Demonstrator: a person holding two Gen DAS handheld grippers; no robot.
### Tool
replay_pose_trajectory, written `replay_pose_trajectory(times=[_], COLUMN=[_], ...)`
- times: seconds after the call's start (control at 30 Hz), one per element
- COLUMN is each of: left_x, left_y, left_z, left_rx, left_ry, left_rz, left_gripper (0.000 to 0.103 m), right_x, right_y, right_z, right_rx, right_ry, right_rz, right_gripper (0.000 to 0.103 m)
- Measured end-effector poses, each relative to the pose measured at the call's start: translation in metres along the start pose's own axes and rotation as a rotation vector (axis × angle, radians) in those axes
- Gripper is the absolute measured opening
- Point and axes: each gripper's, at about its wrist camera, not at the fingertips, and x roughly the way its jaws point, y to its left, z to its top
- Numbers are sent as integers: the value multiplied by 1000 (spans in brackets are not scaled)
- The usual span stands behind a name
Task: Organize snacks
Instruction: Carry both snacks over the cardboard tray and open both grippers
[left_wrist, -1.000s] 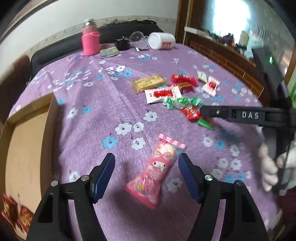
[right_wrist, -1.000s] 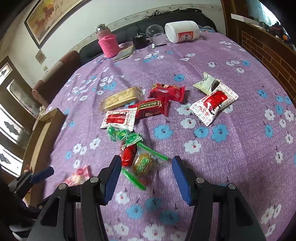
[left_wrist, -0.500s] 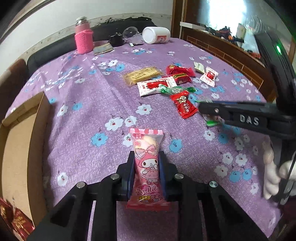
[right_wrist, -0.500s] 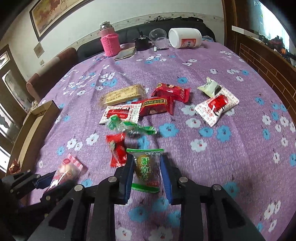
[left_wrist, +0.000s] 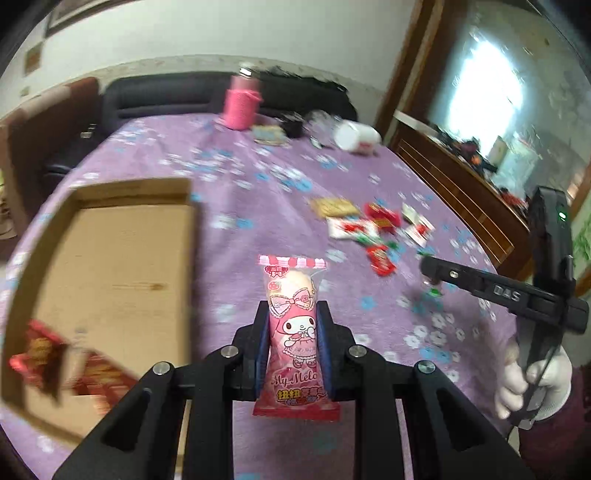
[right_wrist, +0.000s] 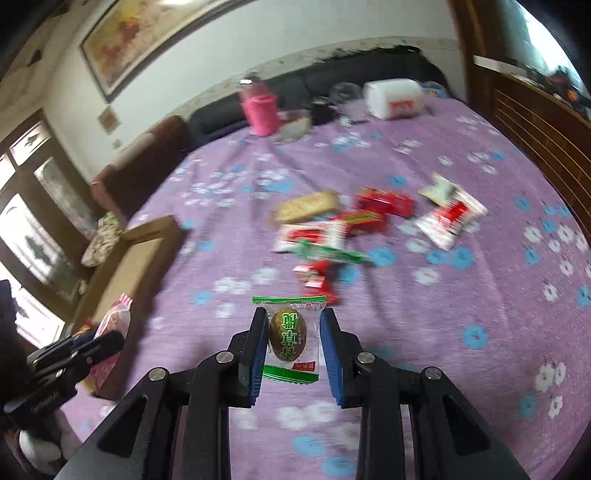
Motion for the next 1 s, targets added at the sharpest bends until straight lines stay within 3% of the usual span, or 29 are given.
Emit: replay_pose_trajectory(times=[0.27, 0.4, 0.63, 1.0], left_x=[-31, -21, 8, 25], left_y=[96, 136, 185, 208], left_z=[18, 19, 16, 10], left_rx=[-94, -148, -226, -286], left_ry=[-23, 9, 75, 113], left_rz=[186, 216, 252, 226], left_gripper=[23, 23, 23, 23], right_x=[30, 62, 126, 175], right_y=[119, 174, 233, 252], right_z=[19, 16, -3, -16], right_rx=[-146, -223, -296, -333], right_ry=[66, 127, 236, 305], right_rz=[229, 268, 260, 206], right_gripper=[31, 31, 31, 32])
